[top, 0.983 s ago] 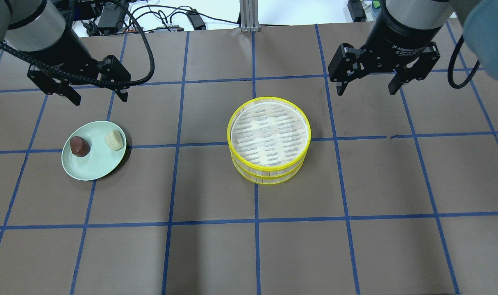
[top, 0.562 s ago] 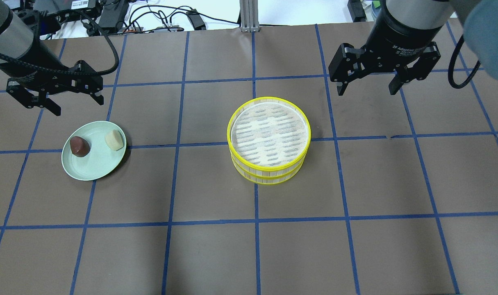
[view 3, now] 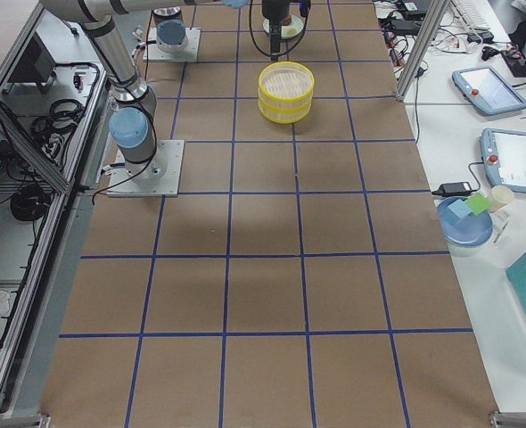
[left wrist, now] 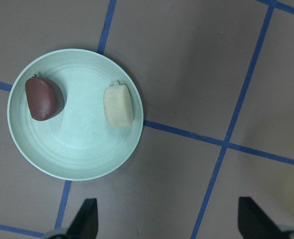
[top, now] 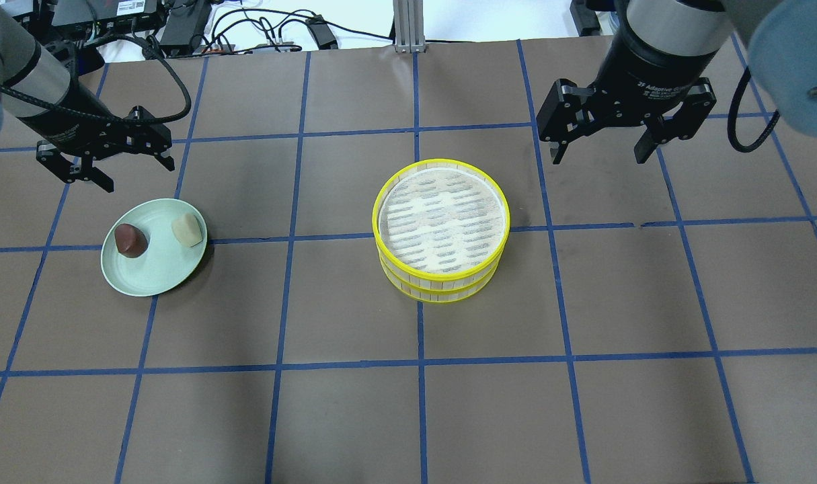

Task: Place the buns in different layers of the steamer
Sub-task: 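Move left gripper over the white bun while right gripper reaches the steamer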

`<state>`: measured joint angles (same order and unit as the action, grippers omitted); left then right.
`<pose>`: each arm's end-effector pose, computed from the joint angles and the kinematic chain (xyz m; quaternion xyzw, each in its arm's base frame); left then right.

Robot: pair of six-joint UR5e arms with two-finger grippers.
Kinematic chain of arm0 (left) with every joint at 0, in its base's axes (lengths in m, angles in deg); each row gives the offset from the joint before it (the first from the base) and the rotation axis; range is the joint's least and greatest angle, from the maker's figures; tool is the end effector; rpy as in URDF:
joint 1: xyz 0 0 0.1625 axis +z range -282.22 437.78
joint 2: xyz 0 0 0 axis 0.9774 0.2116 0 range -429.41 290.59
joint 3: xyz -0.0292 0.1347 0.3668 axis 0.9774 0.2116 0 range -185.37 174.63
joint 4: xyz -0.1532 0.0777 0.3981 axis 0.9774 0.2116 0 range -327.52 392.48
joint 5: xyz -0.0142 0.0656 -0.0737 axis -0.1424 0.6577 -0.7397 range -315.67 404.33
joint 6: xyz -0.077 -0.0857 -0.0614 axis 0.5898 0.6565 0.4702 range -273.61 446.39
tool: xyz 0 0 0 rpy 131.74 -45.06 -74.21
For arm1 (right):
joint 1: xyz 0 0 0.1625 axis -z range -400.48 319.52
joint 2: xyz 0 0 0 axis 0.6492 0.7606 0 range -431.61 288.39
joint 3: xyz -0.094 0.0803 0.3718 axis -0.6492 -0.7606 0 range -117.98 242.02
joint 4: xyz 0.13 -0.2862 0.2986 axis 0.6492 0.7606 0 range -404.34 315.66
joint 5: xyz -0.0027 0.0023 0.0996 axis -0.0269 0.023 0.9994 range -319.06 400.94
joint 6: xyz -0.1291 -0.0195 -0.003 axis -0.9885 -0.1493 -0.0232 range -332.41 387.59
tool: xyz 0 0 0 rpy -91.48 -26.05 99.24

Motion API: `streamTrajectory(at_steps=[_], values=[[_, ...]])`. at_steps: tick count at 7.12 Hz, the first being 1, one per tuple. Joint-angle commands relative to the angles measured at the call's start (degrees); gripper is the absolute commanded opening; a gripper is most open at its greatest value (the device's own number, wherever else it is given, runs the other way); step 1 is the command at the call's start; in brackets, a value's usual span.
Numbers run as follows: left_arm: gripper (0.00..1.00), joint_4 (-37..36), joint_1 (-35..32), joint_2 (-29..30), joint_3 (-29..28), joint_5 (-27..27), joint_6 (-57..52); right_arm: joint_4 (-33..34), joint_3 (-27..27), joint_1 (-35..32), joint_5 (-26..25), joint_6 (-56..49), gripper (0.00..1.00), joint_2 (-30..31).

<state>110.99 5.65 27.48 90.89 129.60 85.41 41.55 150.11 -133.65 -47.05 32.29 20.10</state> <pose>0.0300 -0.5626 0.3247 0.1473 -0.9881 -0.0075 0.0430 0.1652 -0.4903 0.4488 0.0134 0.9997 0.0055 0.0172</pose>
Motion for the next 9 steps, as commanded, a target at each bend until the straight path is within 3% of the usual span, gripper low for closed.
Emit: streamTrajectory(at_steps=[1,2,3,6,7,8,9], values=[[1.0,-4.91,1.54,5.39,1.46,-0.02,-0.51,2.43,0.16,-2.18,0.02,1.88,1.0,-5.02],[1.0,-6.16,4.08,7.76,2.69,-2.89,-1.65,6.45,1.38,-4.29,-0.24,2.76,1.0,-9.31],[1.0,-6.35,5.23,9.87,2.88,-9.36,-2.79,16.15,4.09,-5.96,-0.77,4.25,1.0,-13.71],[1.0,-9.07,6.03,15.42,2.79,-8.73,-5.78,25.02,9.11,-6.24,-2.61,4.26,0.96,-19.1],[1.0,-9.16,6.64,16.3,2.62,-8.37,-5.88,26.17,9.65,-6.24,-2.45,4.35,0.89,-20.42],[1.0,-9.16,6.91,17.44,2.79,-5.06,-5.88,26.09,9.82,-6.33,-1.84,4.35,0.61,-20.78],[1.0,-9.07,6.91,17.89,2.7,-3.12,-5.97,26.0,10.09,-6.33,-1.92,4.35,0.47,-21.13]])
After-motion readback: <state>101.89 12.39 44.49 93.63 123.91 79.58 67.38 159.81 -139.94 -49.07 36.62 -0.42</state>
